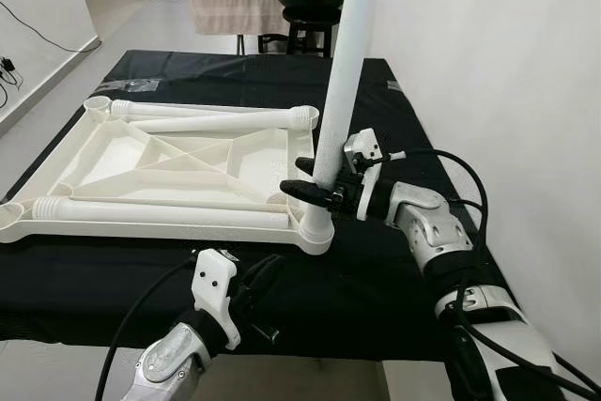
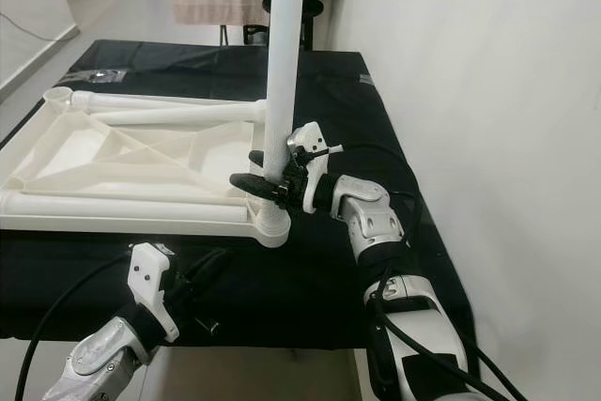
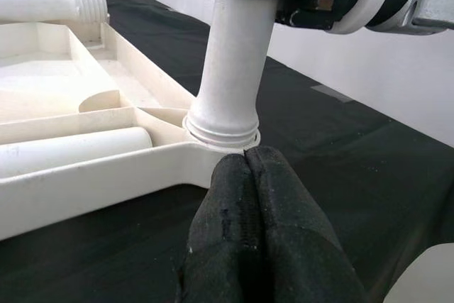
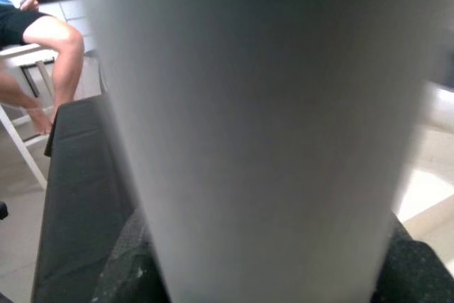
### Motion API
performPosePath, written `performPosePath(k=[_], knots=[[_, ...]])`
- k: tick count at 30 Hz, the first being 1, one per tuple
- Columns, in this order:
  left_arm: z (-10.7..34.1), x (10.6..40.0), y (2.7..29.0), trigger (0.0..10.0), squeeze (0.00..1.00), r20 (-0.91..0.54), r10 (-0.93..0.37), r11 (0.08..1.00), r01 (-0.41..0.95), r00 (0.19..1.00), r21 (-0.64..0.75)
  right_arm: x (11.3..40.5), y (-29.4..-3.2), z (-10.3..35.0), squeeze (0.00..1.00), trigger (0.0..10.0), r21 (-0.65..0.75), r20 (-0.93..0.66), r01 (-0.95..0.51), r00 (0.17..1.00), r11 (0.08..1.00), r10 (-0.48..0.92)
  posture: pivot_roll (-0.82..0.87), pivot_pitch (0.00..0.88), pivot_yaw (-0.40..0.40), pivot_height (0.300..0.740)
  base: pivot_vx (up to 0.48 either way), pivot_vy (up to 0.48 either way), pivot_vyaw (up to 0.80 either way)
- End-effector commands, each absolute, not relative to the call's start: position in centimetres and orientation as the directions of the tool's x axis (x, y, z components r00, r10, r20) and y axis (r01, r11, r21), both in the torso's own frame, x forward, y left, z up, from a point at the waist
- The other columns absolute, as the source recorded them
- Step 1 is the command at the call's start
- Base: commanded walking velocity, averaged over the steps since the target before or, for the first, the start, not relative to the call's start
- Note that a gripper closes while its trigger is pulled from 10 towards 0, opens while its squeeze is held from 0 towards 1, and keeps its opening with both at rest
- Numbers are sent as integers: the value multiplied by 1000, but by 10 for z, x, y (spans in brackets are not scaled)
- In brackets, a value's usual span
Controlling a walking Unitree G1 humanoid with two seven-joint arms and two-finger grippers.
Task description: Building children table
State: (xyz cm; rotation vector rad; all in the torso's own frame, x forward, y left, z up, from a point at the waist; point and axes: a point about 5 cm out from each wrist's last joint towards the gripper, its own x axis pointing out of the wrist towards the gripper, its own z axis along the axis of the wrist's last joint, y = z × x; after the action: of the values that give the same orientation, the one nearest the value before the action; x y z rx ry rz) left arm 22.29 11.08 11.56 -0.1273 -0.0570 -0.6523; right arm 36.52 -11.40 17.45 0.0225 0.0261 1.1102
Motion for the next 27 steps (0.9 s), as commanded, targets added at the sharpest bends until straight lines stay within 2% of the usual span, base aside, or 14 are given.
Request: performPosePath(k=[1,4,7,8,9,10,11,15,22,23,24,25,27], knots=[[112,222,111,10000,0,76,-600,790,605,796,-101,365,-115,166,0,0,61,-10,-885,462,462,887,87,26,-84,740,0,0,0],[112,222,111,10000,0,76,-600,790,605,796,-101,365,-116,165,0,0,61,-6,-878,476,475,879,87,26,-84,740,0,0,0],[112,221,112,10000,0,76,-602,788,607,795,-104,360,-114,143,0,0,60,-67,-767,636,639,769,78,29,-83,740,0,0,0],[112,221,112,10000,0,76,-603,788,607,794,-104,358,-113,131,0,0,43,-112,-652,750,757,652,81,30,-85,740,0,0,0],[112,221,112,10000,0,76,-602,788,607,795,-103,357,-113,125,0,0,24,-137,-566,815,824,564,81,30,-85,740,0,0,0],[112,221,113,10000,0,76,-602,789,606,795,-102,347,-111,116,0,0,44,-153,-414,897,909,416,82,38,-83,740,0,0,0],[113,222,114,10000,0,75,-600,790,605,796,-99,331,-103,115,0,0,38,-137,-300,943,953,302,77,39,-75,740,0,0,0],[112,222,115,10000,0,73,-600,791,604,797,-99,331,-93,127,0,0,27,-91,-340,936,940,341,60,28,-69,740,0,0,0],[112,223,114,10000,0,73,-602,789,607,795,-96,347,-103,132,0,0,8,-83,-315,946,949,315,77,29,-74,740,0,0,0],[112,223,114,10000,0,74,-599,792,604,797,-95,351,-105,134,0,4431,-16,-89,-312,947,950,309,79,27,-75,740,0,0,0],[112,223,114,10000,0,74,-599,792,604,797,-95,351,-105,134,0,4431,-16,-89,-312,947,950,309,79,27,-75,740,0,0,0],[112,223,114,10000,0,74,-596,794,601,799,-95,351,-105,136,0,10000,-34,-94,-298,951,954,294,79,27,-75,740,0,0,0],[112,223,114,10000,0,73,-599,791,604,797,-97,351,-101,139,0,10000,-20,-94,-345,935,938,342,76,27,-74,740,0,0,0]])
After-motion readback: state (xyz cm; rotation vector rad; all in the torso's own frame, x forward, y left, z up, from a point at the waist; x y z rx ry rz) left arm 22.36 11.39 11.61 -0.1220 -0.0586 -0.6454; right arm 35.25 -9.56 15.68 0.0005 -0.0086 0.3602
